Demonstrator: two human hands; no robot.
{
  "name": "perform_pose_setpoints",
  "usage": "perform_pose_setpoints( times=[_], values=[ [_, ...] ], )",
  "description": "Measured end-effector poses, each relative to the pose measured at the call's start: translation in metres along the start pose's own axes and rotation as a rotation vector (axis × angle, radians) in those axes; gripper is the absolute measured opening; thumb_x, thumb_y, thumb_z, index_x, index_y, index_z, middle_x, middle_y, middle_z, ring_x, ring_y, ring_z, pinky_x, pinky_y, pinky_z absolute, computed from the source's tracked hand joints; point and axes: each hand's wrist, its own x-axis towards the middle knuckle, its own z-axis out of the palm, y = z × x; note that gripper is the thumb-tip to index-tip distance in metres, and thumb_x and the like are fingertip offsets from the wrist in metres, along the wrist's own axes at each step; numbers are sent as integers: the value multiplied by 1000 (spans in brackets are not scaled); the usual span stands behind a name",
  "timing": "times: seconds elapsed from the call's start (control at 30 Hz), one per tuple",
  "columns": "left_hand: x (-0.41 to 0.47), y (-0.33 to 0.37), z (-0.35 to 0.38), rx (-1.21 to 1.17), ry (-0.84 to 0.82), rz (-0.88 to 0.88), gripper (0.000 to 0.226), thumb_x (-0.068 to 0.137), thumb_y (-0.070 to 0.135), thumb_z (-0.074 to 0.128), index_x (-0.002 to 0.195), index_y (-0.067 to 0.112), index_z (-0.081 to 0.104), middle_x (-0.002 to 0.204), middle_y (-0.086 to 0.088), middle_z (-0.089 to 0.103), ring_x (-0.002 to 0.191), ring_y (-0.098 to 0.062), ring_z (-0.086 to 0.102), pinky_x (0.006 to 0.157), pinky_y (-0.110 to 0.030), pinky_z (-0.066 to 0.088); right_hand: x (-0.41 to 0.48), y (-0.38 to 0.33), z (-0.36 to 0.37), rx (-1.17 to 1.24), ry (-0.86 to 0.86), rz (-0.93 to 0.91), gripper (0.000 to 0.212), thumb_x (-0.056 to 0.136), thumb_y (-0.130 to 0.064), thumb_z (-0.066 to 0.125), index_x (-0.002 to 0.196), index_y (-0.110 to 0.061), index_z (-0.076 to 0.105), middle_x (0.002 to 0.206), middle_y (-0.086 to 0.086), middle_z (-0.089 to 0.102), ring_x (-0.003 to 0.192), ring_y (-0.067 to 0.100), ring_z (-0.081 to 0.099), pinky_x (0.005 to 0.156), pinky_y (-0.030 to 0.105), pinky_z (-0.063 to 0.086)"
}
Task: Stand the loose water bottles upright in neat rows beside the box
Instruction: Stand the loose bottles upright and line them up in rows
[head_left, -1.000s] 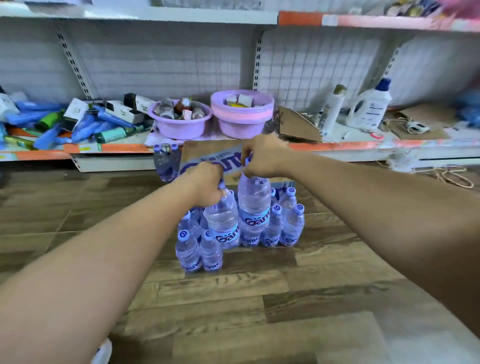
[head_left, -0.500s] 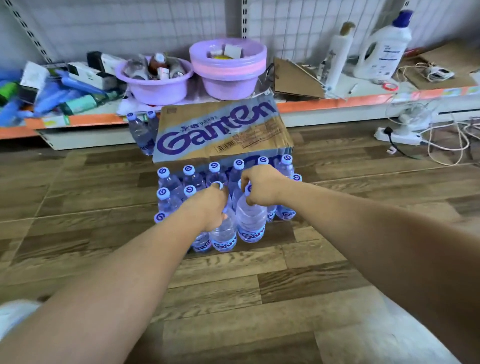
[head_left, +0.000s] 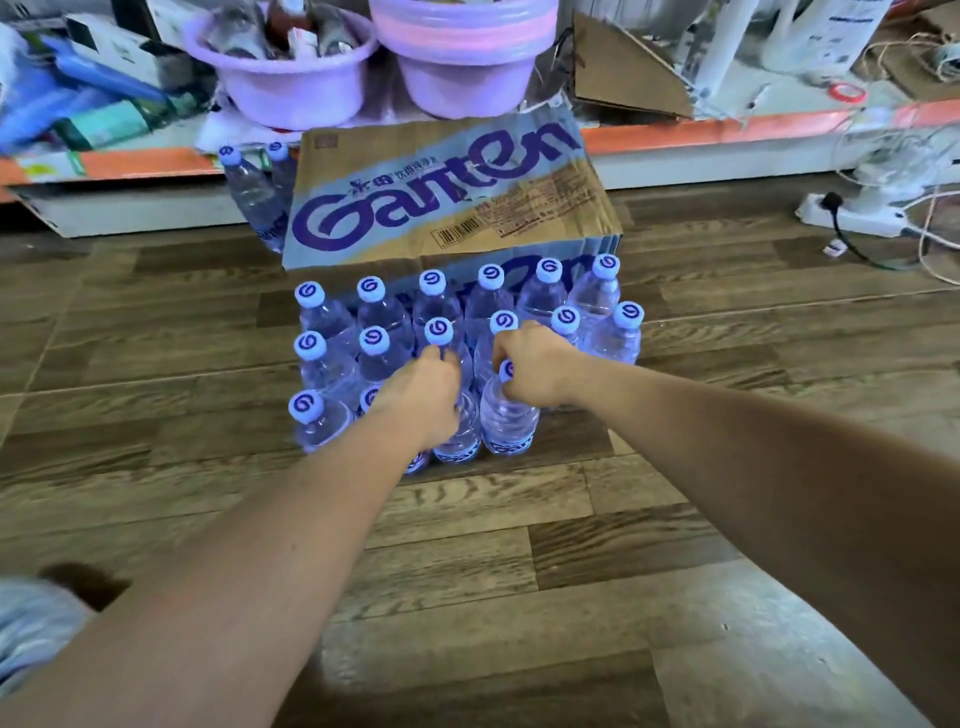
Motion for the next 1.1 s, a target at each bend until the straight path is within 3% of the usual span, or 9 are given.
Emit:
perform_pose_setpoints(
  times=[0.13,0.3,0.5,0.6,0.67,0.7,0.8,0.9,1.1],
  values=[
    [3,-2,6,-14,3,-9,34,90,19,54,118,3,45,122,-17,46,112,-37,54,81,-42,46,6,3,12,14,-23,26,36,89,-9,52,125,-7,51,132,20,42,114,32,51,91,32,45],
    [4,-3,7,-23,7,-17,40,92,19,54,127,6,41,124,-14,47,116,-35,51,86,-41,47,6,2,24,-16,-8,97,39,94,-6,49,132,-7,41,139,22,32,90,35,56,78,33,46],
    [-7,-9,0,-42,12,-4,59,92,26,53,142,14,24,133,-12,45,120,-33,49,87,-43,47,-8,-4,15,-151,-54,85,58,94,-19,53,144,-15,23,143,20,25,109,44,55,75,43,47],
    [-14,-20,-16,-38,64,7,65,94,31,48,147,18,14,135,-11,46,114,-34,54,78,-42,47,-20,-10,0,-205,1,87,58,97,-29,47,146,-15,19,149,18,21,111,44,55,71,43,44],
    [-20,-31,-33,-54,86,1,69,96,33,45,150,18,4,143,-10,41,121,-34,51,82,-43,47,-23,-18,-11,-175,49,66,57,97,-33,47,144,-13,22,146,17,25,116,42,51,76,43,44],
    [-23,-39,-42,-58,93,-2,71,97,34,43,151,17,1,149,-11,34,130,-32,44,92,-43,45,-24,-23,-17,-157,64,57,58,97,-35,46,145,-13,22,146,16,27,122,40,47,81,44,45],
    [-29,-70,-66,-5,123,-4,73,98,40,38,151,13,-5,160,-7,8,149,-22,8,120,-36,15,-18,-44,-32,-126,87,32,64,98,-40,42,149,-13,15,154,16,19,141,35,24,104,47,38],
    [-31,-110,-86,14,140,-56,73,98,44,34,151,14,-6,161,-4,1,149,-20,0,123,-37,6,-5,-75,-48,-111,97,-7,69,99,-42,39,152,-13,7,160,14,6,149,30,2,119,45,20],
    [-14,-189,-130,51,174,-159,72,98,45,31,151,13,-5,161,-4,-4,149,-20,0,122,-37,5,49,-131,-81,-87,184,-64,71,98,-43,39,152,-11,6,160,14,4,150,29,0,122,42,14]
  ],
)
